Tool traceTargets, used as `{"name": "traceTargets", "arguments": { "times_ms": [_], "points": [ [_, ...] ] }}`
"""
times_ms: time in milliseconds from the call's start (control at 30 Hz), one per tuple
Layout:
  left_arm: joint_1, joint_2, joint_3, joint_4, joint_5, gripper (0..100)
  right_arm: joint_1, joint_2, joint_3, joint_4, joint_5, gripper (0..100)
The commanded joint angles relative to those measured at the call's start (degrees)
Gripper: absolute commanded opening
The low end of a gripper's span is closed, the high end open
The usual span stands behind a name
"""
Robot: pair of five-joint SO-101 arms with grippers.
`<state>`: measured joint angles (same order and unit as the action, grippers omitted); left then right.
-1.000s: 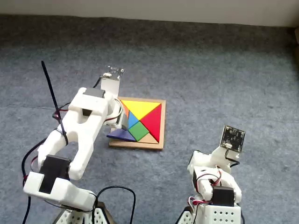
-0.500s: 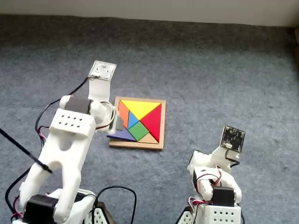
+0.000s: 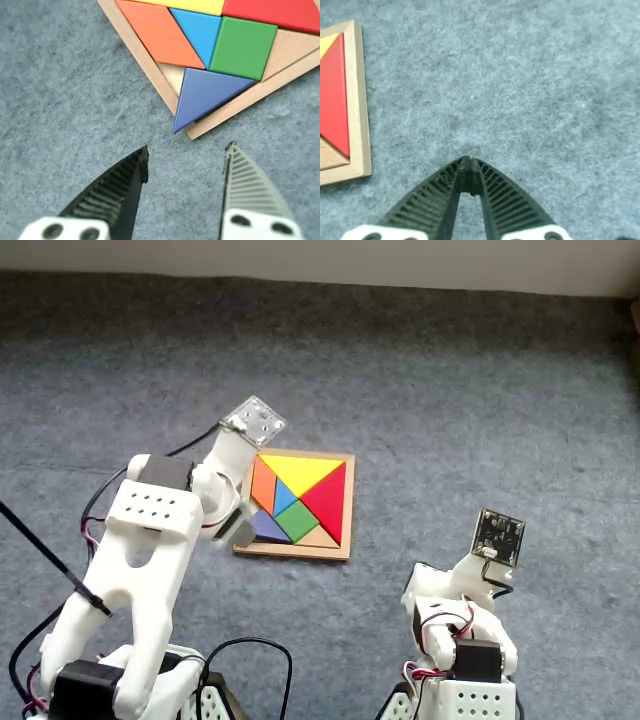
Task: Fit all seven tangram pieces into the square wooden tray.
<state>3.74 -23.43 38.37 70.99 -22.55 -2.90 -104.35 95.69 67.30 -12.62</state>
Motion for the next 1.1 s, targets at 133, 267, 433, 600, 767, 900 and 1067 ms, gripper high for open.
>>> {"name": "traceTargets", "arguments": {
  "times_ms": [133,267,433,600,767,900,1067],
  "points": [
    [-1.98,-1.36,-0.04,-4.31,5.19,24,0.66,-0.75,8.22,-1.10,0.53,0.4],
    [-4.62,-1.27,1.89,-9.49,9.85,24,0.66,-0.75,8.22,-1.10,0.53,0.4],
    [-6.99,-1.27,9.71,-19.08,13.10,24,0.66,-0.75,8.22,-1.10,0.53,0.4],
    [-7.52,-1.27,12.62,-21.71,13.10,24,0.66,-0.75,8.22,-1.01,0.53,0.4],
    [-7.60,-1.27,12.00,-21.71,13.54,24,0.66,-0.75,8.22,-1.01,0.53,0.4],
    [-7.60,0.75,7.34,-21.54,16.00,24,0.66,-0.75,8.22,-1.01,0.53,0.4],
    [-7.69,14.81,-1.63,-17.32,16.00,24,0.66,-0.75,8.22,-1.01,0.53,0.4]
  ]
}}
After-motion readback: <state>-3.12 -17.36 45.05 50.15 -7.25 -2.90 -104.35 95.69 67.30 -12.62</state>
